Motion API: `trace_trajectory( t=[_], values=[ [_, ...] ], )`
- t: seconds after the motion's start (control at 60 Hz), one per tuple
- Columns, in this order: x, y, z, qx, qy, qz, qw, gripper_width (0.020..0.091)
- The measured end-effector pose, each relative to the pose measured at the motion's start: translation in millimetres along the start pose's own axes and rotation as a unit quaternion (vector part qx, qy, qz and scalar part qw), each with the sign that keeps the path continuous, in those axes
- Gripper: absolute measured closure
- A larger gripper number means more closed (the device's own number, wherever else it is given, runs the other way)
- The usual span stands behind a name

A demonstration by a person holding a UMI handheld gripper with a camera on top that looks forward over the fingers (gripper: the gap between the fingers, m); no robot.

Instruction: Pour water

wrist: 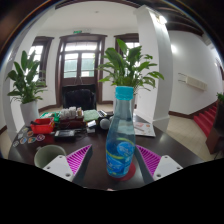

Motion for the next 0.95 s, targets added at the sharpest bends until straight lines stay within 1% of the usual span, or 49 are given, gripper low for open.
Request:
trace_trajectory(
  t=[0.067,0.133,0.233,0.35,0.467,0.617,0.8,0.95],
  values=[
    [28,5,-6,0.004,-0.008,-0.013,1.0,0.0245],
    [54,7,-15,-0.003,-0.017,-0.016,1.0,0.0248],
    [94,1,-29,-0.012,-0.039,-0.009,0.999,0.0247],
    [134,-9,-42,-0.012,-0.036,-0.001,0.999,0.0251],
    [157,-23,-63,-0.009,-0.046,0.01,0.999,0.0249],
    [183,-41,-87,-0.005,-0.078,0.032,0.996,0.0247],
    [206,-49,-104,0.004,-0.088,0.038,0.995,0.0254],
    [218,-55,-116,0.003,-0.11,0.055,0.992,0.0255]
  ],
)
Point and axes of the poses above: the point between the fingertips, and its own axes, seen from behind it with the camera up: z to the right, y down, x backward, against the way the camera looks, the point moved 10 cm from there along x, backward, against the way the camera looks, and after that the axes turned 14 degrees about -y, right-handed, at the moved point
